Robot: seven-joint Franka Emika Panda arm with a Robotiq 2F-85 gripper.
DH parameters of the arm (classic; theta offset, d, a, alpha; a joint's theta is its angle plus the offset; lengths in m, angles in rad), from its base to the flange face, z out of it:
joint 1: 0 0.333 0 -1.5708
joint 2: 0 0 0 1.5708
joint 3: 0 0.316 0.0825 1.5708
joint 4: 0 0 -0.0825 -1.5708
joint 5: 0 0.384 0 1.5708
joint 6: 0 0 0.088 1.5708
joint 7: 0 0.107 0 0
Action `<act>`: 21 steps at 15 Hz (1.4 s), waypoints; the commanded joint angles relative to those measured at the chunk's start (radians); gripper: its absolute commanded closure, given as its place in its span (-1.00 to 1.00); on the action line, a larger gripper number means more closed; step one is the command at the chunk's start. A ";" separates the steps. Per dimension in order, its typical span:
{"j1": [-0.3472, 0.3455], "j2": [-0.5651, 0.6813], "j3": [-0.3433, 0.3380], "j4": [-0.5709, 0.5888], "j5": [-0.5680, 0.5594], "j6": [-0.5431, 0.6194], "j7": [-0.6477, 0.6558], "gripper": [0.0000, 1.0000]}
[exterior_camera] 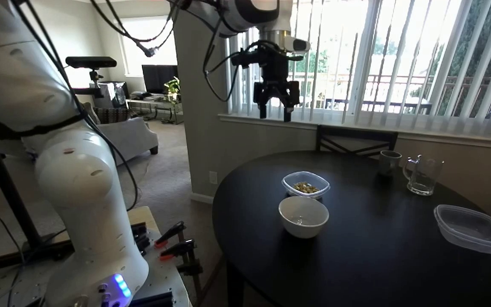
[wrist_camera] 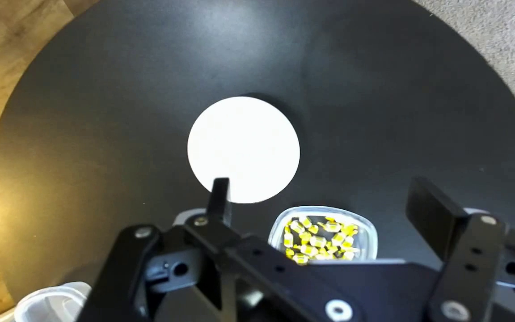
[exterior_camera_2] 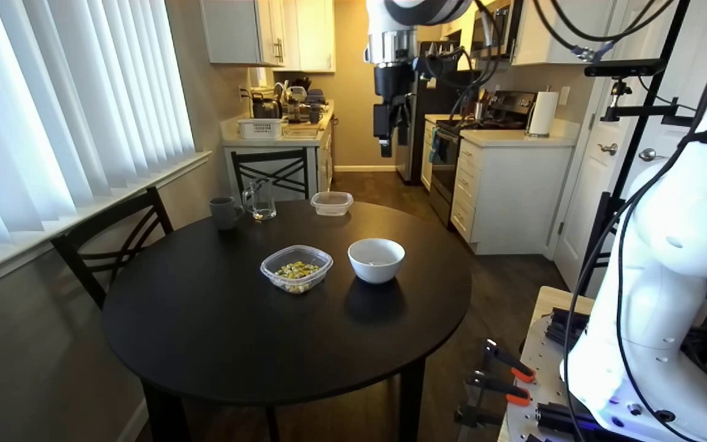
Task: Pour the contents in the container into the bowl
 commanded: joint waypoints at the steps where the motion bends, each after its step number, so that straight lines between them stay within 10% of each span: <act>1: -0.030 0.240 0.021 0.131 -0.065 0.025 0.076 -1.00; 12: -0.025 0.326 0.013 0.180 -0.067 -0.005 0.062 -1.00; 21: 0.003 0.790 0.070 0.534 0.105 0.076 0.048 -1.00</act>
